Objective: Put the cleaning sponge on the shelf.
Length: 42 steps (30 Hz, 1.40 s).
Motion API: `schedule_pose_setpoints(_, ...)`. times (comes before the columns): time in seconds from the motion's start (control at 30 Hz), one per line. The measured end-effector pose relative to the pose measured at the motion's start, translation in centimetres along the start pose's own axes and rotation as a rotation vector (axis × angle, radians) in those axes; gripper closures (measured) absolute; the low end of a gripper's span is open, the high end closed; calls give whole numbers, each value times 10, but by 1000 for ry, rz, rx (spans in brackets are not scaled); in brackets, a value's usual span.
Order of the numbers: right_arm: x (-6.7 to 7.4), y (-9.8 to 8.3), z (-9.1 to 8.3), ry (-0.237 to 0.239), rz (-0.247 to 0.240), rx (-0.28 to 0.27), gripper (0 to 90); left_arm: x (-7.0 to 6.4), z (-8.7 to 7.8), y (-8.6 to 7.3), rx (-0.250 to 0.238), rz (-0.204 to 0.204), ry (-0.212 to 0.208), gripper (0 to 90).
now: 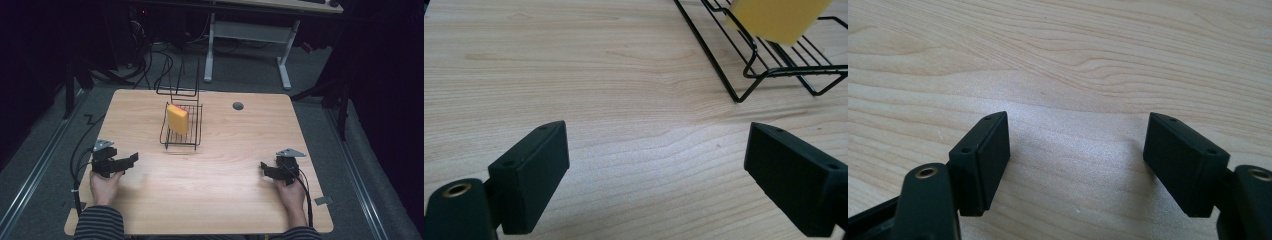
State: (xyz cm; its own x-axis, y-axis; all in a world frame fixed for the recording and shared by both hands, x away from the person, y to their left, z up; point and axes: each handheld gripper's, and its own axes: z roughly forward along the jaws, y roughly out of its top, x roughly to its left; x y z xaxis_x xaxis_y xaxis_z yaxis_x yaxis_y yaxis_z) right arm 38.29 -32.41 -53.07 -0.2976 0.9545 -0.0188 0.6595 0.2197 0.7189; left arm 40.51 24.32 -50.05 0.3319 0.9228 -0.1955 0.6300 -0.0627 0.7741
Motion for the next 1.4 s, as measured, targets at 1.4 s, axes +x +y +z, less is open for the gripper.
schedule_pose_setpoints(1.4,0,0,0,0,0,0,269,-1,36,-8,68,40,69,123)
